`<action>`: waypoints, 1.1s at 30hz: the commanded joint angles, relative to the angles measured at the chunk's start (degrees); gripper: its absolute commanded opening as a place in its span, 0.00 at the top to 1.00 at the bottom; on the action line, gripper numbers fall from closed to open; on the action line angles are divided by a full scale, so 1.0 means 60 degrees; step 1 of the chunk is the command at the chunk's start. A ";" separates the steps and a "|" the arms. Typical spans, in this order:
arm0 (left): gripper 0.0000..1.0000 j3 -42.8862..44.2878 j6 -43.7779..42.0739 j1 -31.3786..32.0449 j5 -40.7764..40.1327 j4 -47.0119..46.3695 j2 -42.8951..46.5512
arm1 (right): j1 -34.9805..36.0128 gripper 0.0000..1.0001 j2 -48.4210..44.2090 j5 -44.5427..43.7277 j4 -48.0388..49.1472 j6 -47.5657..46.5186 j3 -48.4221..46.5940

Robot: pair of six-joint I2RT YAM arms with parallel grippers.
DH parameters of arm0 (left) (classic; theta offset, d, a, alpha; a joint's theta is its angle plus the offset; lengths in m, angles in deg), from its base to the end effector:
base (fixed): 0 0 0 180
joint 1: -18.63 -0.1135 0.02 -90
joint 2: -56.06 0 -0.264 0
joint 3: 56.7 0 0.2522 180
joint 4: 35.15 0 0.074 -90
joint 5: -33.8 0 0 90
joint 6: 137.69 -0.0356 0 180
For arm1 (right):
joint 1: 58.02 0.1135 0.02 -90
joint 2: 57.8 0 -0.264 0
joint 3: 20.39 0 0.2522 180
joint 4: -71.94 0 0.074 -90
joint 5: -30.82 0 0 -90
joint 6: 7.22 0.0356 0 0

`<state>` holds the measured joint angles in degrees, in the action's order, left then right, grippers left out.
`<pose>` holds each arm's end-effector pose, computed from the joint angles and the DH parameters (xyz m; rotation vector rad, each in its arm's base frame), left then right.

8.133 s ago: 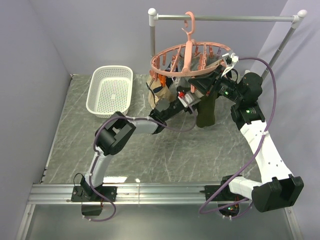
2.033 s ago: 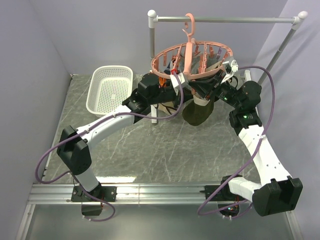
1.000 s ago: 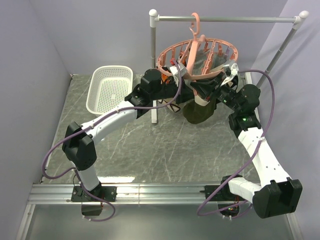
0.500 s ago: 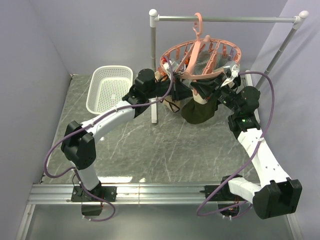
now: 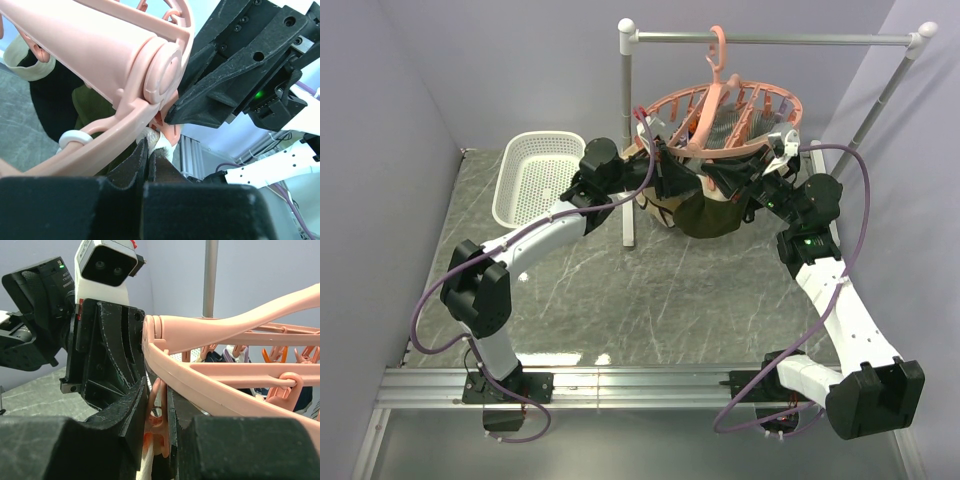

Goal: Clip the underwear to the hanger

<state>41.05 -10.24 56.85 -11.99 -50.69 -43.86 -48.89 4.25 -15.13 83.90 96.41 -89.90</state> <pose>0.3101 -0.2758 0.3870 0.7459 1.4275 -1.5715 0.2333 0.0626 0.4126 -0.6347 1.2193 0.8060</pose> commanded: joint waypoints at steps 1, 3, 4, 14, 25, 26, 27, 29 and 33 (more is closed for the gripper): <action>1.00 0.0065 0.0569 -0.0012 0.0411 -0.1166 0.0452 | 0.0251 1.00 -0.0277 0.1271 0.0299 -0.0089 0.0150; 1.00 0.0080 0.0599 0.0003 0.0440 -0.1210 0.0466 | 0.0237 1.00 -0.0291 0.1388 0.0255 -0.0103 0.0165; 1.00 0.0109 0.0599 -0.0012 0.0440 -0.1211 0.0481 | 0.0251 0.97 -0.0291 0.1388 0.0241 -0.0118 0.0151; 1.00 0.0212 0.0526 -0.0027 0.0469 -0.1093 0.0423 | 0.0237 0.64 -0.0408 0.1301 -0.0213 -0.0308 0.0063; 1.00 0.0138 0.0013 -0.0012 0.0250 -0.0493 0.0452 | 0.0237 0.39 -0.0687 0.1140 -0.0433 -0.0221 -0.0011; 1.00 0.0153 -0.0060 -0.0012 0.0206 -0.0333 0.0452 | 0.0251 0.38 -0.0745 0.1125 -0.0491 -0.0235 -0.0011; 1.00 0.0182 -0.0176 -0.0012 0.0191 -0.0259 0.0423 | 0.0237 0.38 -0.0760 0.1096 -0.0506 -0.0235 -0.0011; 1.00 0.0197 -0.0250 -0.0027 0.0089 -0.0127 0.0408 | 0.0237 0.38 -0.0862 0.1037 -0.0637 -0.0264 0.0004; 1.00 0.0168 -0.0456 -0.0012 -0.0072 0.0165 0.0437 | 0.0237 0.34 -0.1053 0.0862 -0.0916 -0.0323 -0.0011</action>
<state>40.70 -11.09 56.59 -11.09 -51.06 -43.86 -48.15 0.77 -11.00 78.10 94.86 -89.90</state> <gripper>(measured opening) 0.025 0.651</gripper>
